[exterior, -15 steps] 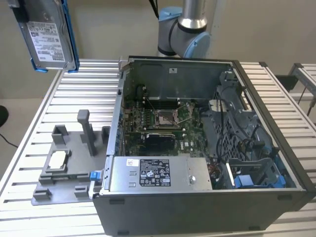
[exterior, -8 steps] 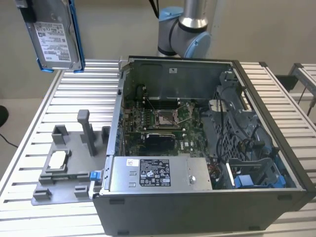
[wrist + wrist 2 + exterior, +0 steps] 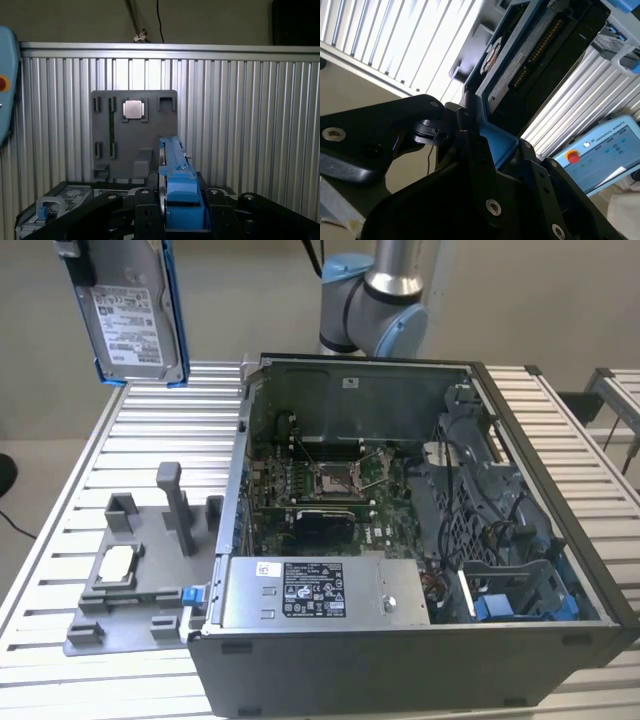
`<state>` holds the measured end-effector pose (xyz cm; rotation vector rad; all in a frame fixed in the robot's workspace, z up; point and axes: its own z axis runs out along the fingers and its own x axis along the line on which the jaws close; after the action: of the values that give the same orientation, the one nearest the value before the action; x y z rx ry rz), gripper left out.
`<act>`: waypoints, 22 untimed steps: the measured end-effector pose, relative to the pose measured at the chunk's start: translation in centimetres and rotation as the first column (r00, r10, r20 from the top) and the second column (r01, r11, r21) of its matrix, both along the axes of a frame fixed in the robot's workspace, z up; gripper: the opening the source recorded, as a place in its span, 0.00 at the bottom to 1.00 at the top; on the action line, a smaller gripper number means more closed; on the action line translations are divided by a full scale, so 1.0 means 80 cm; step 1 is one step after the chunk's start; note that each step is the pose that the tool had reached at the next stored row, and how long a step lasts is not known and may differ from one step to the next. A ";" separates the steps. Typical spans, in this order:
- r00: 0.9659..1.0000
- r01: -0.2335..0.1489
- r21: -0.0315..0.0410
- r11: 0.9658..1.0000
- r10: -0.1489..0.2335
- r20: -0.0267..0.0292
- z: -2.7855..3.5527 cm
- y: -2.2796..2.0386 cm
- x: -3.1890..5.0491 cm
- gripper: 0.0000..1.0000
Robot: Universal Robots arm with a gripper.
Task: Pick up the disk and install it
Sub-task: 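Pick up the disk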
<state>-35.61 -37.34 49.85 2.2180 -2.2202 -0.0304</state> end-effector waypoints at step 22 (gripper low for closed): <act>1.000 0.000 0.000 1.000 0.000 -0.008 0.0000 -0.0005 0.084 0.00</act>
<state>-28.89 -37.38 49.85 2.2139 -2.2162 -0.0390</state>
